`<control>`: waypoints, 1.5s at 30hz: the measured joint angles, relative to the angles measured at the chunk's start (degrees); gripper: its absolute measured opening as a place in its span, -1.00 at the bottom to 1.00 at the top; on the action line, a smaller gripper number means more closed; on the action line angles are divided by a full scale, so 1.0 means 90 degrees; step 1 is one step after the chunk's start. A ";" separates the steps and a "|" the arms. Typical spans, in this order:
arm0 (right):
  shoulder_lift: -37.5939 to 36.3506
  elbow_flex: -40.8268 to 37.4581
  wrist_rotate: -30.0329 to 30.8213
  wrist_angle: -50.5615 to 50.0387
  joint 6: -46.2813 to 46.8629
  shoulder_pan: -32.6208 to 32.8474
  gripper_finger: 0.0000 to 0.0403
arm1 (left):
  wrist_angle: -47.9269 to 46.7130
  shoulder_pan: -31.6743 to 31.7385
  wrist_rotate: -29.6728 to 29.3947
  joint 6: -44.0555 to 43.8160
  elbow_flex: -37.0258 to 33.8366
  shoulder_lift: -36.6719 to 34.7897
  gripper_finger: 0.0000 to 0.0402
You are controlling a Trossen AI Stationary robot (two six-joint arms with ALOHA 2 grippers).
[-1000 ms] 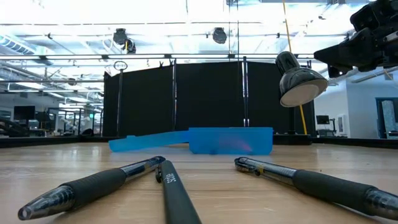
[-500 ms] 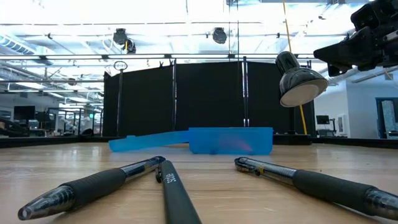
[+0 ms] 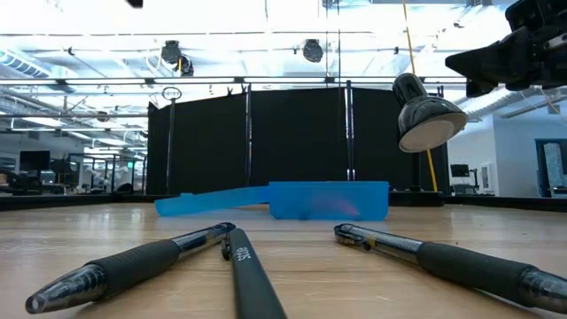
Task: Pick & place school supplies into a supply box
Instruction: Put the yellow pen into the supply box
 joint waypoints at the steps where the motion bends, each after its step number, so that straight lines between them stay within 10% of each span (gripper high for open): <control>1: 0.0002 -0.0002 0.0000 0.0020 -0.0002 0.0000 -1.00 | 0.0311 -0.0009 0.0028 0.0042 -0.0394 -0.0067 -0.92; 7: 0.0003 -0.0002 0.0005 -0.0035 -0.0170 0.0000 -1.00 | 0.2424 0.0216 -0.0414 -0.0311 -0.1998 -0.0139 -0.92; 15: 0.0058 -0.0001 0.0008 0.0026 -0.0604 0.0000 -1.00 | 0.2865 0.0617 -0.0902 -0.2850 -0.1729 0.1338 -0.92; 28: 0.0058 -0.0001 0.0012 0.0308 -0.0873 0.0000 -1.00 | 0.1835 0.0902 -0.1233 -0.6311 0.1636 0.6146 -0.87; 37: 0.0058 -0.0002 0.0010 0.0304 -0.0979 0.0000 -1.00 | -0.1974 0.1001 -0.1277 -0.7143 0.4490 0.7922 -0.87; 45: 0.0058 -0.0002 0.0007 0.0298 -0.0637 -0.0002 -1.00 | -0.2733 0.0982 -0.0887 -0.7588 0.5261 0.8769 -0.88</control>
